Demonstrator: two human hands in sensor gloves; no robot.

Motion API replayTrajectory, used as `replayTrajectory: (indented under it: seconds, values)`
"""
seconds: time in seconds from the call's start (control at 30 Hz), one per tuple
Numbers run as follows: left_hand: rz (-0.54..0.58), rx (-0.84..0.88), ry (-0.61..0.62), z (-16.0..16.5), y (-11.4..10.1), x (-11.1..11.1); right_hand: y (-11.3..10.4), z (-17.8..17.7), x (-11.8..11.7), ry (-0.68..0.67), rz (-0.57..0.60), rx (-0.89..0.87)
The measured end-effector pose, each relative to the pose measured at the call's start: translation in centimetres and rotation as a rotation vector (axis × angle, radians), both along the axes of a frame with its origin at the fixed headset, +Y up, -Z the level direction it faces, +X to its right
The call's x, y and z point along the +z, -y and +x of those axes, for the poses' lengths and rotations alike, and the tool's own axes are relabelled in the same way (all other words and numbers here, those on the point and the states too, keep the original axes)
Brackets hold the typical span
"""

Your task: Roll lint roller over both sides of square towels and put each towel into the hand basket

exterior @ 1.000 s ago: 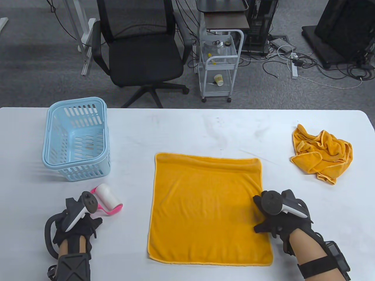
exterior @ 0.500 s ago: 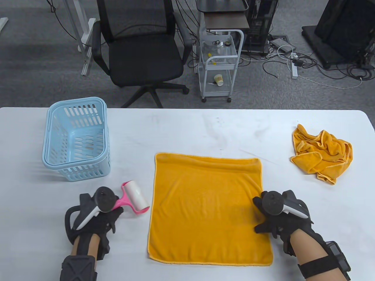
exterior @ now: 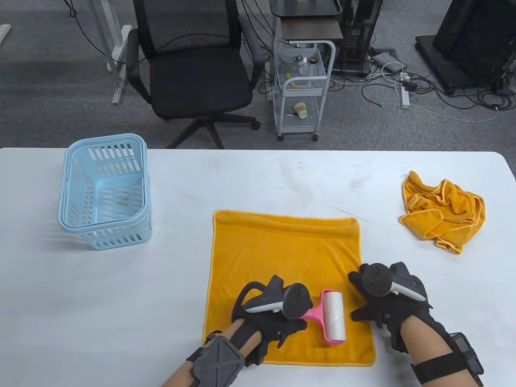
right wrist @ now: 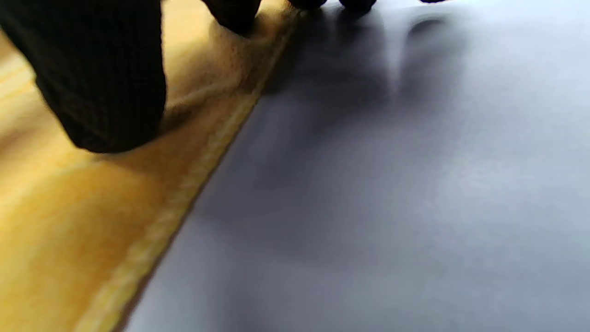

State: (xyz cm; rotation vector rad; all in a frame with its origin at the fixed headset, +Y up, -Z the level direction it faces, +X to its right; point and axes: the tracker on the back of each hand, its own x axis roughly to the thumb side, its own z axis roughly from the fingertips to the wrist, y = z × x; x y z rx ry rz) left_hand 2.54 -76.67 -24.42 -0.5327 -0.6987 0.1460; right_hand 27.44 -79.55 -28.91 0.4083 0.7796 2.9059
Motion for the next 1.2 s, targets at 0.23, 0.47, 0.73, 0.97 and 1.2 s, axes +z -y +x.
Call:
replayTrajectory:
  seconds: [0.23,0.47,0.73,0.97,1.2]
  values:
    - [0.009,-0.196,0.007,-1.2,0.0,-0.1,0.0,0.0,0.0,-0.001,-0.001,0.003]
    - [0.062,-0.514,-0.118,-10.8,-0.8,-0.1,0.0,0.2,-0.1,0.012,-0.002,-0.005]
    - [0.023,-0.622,-0.288,-19.6,-2.0,0.2,0.0,0.2,-0.1,0.008,-0.002,-0.001]
    - [0.084,-0.361,-0.200,-12.3,-3.4,-2.2,0.0,0.2,-0.1,0.009,0.000,-0.006]
    - [0.127,-0.228,-0.075,-2.9,-1.5,-4.3,0.0,0.2,0.0,0.009,0.000,-0.007]
